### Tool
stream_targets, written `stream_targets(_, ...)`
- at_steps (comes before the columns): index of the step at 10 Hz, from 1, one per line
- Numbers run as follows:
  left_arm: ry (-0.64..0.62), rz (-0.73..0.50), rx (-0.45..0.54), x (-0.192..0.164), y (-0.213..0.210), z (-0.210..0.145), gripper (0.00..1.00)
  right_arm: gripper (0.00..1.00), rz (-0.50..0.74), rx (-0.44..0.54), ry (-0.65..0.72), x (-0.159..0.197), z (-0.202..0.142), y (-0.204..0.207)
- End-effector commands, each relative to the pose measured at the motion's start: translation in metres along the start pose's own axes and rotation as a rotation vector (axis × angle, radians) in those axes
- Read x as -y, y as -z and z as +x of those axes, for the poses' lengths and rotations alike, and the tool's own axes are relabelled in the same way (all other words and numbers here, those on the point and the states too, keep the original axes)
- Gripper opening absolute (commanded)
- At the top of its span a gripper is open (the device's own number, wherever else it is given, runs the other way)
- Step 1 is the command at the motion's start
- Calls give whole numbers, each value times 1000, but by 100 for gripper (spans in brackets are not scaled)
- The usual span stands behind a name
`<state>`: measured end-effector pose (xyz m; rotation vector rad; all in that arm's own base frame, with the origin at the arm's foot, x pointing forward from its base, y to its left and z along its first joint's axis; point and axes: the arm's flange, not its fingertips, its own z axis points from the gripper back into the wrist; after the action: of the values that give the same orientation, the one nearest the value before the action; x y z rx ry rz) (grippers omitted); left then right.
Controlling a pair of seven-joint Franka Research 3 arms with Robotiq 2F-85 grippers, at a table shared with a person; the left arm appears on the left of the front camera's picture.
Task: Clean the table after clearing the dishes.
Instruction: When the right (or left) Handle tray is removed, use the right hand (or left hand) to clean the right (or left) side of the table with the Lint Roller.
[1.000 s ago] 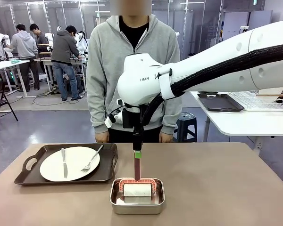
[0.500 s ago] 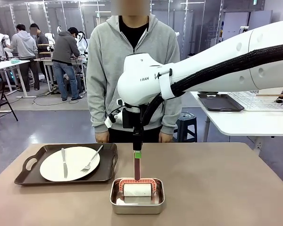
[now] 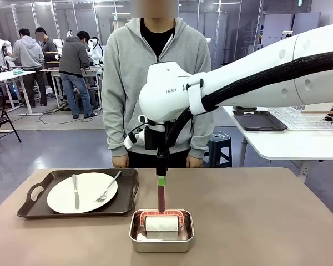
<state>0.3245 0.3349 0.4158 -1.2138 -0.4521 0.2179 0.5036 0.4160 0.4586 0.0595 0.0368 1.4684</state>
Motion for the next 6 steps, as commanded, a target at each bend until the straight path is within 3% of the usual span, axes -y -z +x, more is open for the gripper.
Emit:
stream_targets(1, 8, -2, 2, 0, -2, -2, 100, 100, 136, 169, 123, 12, -29, -37)
stream_targets(3, 8, -2, 2, 0, -2, -2, 100, 100, 262, 462, 281, 32, -85, -62)
stream_targets(6, 8, -2, 2, 0, -2, -2, 100, 100, 564, 863, 474, 40, -191, -63)
